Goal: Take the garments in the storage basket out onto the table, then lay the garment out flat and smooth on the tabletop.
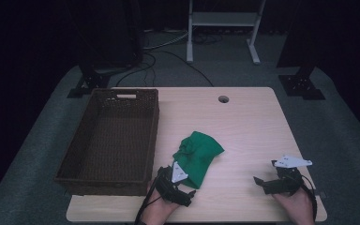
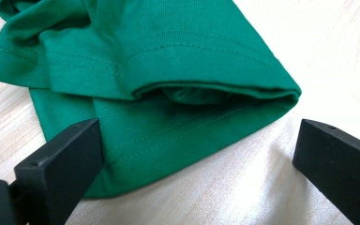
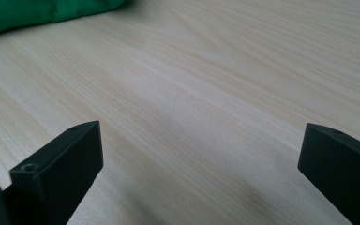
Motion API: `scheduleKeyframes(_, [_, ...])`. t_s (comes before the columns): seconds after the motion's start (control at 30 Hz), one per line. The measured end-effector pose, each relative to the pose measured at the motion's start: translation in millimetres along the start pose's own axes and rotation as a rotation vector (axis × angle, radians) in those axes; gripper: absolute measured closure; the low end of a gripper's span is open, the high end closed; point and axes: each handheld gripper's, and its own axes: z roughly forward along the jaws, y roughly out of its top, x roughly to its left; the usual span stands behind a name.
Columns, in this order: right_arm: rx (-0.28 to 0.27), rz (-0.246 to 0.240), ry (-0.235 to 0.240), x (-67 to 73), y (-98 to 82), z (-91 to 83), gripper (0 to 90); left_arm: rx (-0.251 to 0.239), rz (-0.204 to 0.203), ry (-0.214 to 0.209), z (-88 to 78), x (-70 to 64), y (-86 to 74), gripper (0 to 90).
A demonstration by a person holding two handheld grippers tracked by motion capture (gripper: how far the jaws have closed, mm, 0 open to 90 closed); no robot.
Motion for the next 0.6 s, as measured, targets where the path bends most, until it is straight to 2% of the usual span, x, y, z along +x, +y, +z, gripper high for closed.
scheduleKeyframes(0.6, [-0.01,-0.018,0.018,-3.6,15.7,0.0,0.0,0.0,-0.006,0.004,0.1,0.9,0.2,1.2])
